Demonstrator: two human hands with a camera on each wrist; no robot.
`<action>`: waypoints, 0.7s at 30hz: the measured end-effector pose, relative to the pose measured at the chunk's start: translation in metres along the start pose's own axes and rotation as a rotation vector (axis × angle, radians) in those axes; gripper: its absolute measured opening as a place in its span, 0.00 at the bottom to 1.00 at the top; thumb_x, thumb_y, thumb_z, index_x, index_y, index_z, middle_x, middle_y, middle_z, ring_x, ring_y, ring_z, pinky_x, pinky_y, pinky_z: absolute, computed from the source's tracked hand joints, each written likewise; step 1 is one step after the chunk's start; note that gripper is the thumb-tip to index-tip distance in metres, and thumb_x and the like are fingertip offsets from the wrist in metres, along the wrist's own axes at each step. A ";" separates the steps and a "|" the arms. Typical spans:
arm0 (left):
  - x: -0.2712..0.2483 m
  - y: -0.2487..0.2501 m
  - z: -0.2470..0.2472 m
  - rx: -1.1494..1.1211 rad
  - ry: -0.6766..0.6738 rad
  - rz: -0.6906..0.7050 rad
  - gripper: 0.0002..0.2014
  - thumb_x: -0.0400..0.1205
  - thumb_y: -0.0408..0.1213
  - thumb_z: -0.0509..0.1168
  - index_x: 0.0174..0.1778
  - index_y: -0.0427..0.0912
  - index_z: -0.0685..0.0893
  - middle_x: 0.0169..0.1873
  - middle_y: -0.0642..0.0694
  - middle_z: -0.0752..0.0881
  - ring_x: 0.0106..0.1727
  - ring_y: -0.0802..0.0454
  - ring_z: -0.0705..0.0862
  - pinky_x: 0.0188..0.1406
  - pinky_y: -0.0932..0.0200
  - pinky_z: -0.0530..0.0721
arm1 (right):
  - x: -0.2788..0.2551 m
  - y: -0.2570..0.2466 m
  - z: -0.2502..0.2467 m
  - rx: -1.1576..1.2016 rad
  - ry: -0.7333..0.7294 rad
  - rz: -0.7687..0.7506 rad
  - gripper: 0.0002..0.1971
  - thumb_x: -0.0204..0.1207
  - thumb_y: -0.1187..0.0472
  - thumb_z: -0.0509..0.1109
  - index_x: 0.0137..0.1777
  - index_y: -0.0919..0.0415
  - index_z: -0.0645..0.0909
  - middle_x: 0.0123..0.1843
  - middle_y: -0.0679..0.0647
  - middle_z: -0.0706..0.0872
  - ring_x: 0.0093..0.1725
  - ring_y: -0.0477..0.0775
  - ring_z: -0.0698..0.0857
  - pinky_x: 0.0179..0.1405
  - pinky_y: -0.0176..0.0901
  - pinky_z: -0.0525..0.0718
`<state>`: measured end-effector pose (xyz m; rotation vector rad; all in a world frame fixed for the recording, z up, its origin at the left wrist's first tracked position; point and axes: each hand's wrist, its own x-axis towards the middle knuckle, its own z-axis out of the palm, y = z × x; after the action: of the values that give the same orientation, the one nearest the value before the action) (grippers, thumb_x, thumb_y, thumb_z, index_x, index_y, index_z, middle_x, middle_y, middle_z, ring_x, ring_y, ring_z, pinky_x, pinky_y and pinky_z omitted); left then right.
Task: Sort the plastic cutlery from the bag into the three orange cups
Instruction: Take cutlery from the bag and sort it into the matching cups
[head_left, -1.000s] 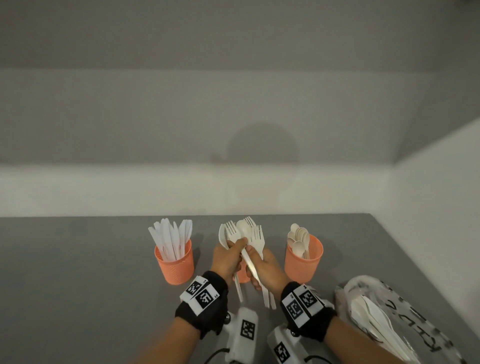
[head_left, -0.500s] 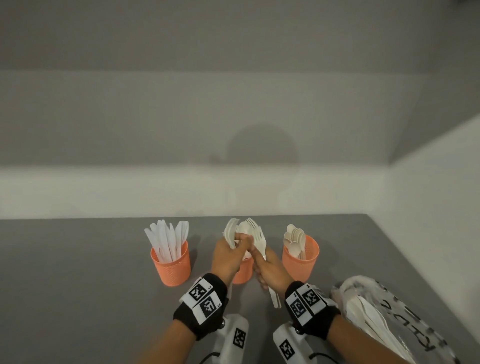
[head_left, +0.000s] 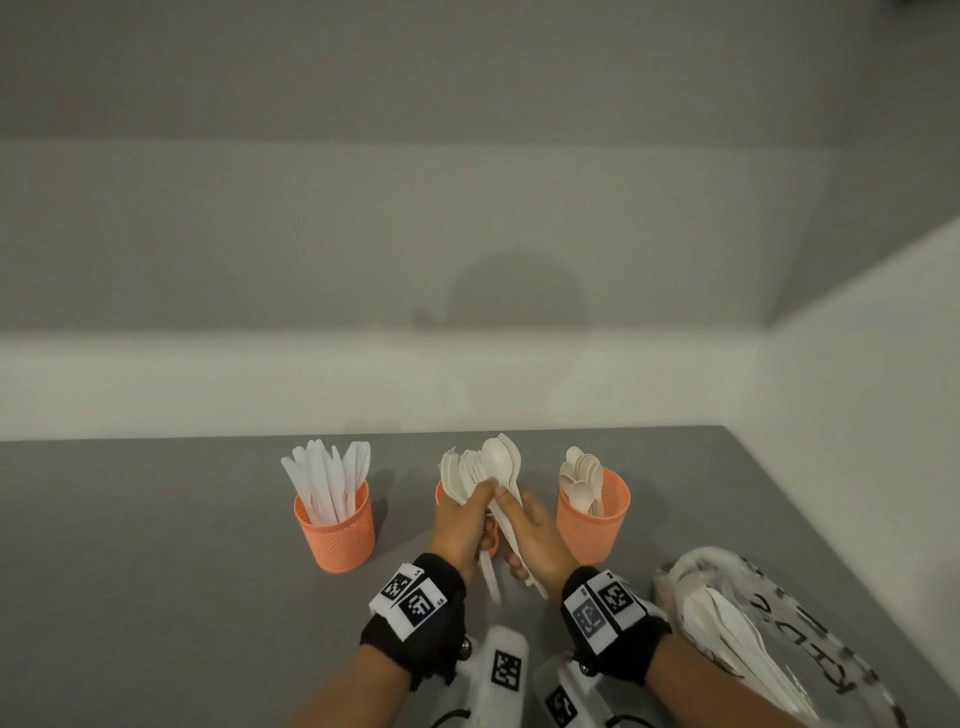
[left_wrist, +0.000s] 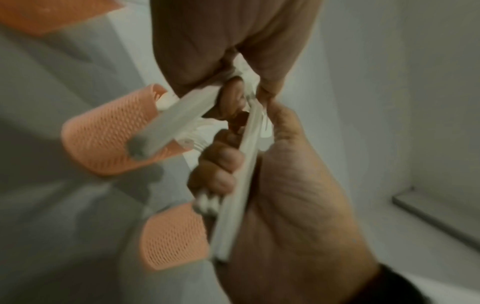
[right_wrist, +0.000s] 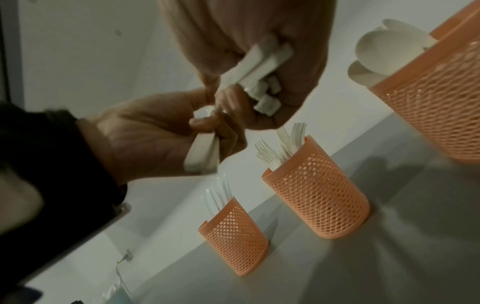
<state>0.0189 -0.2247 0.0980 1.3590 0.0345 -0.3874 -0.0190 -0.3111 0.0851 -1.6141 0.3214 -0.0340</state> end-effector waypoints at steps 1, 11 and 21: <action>-0.001 -0.001 0.000 -0.022 -0.031 -0.033 0.09 0.81 0.34 0.62 0.35 0.36 0.76 0.14 0.48 0.71 0.12 0.57 0.66 0.14 0.66 0.67 | 0.002 0.001 0.001 -0.011 0.007 0.010 0.21 0.83 0.42 0.53 0.54 0.61 0.73 0.28 0.50 0.77 0.16 0.42 0.69 0.13 0.31 0.64; 0.008 0.011 -0.022 -0.143 0.127 -0.004 0.18 0.87 0.43 0.53 0.34 0.38 0.74 0.17 0.48 0.76 0.19 0.52 0.78 0.24 0.61 0.81 | 0.000 -0.008 -0.018 0.218 -0.064 0.156 0.14 0.83 0.57 0.47 0.42 0.59 0.72 0.17 0.46 0.65 0.14 0.43 0.63 0.13 0.33 0.65; 0.000 0.021 -0.021 0.116 -0.255 0.128 0.18 0.79 0.49 0.65 0.39 0.33 0.81 0.16 0.48 0.76 0.15 0.57 0.69 0.16 0.67 0.66 | -0.008 -0.023 -0.007 0.304 -0.381 0.234 0.20 0.82 0.48 0.51 0.31 0.56 0.69 0.13 0.44 0.62 0.11 0.40 0.60 0.09 0.30 0.58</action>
<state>0.0295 -0.2012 0.1131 1.4085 -0.2892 -0.4571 -0.0242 -0.3152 0.1093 -1.2419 0.1956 0.3824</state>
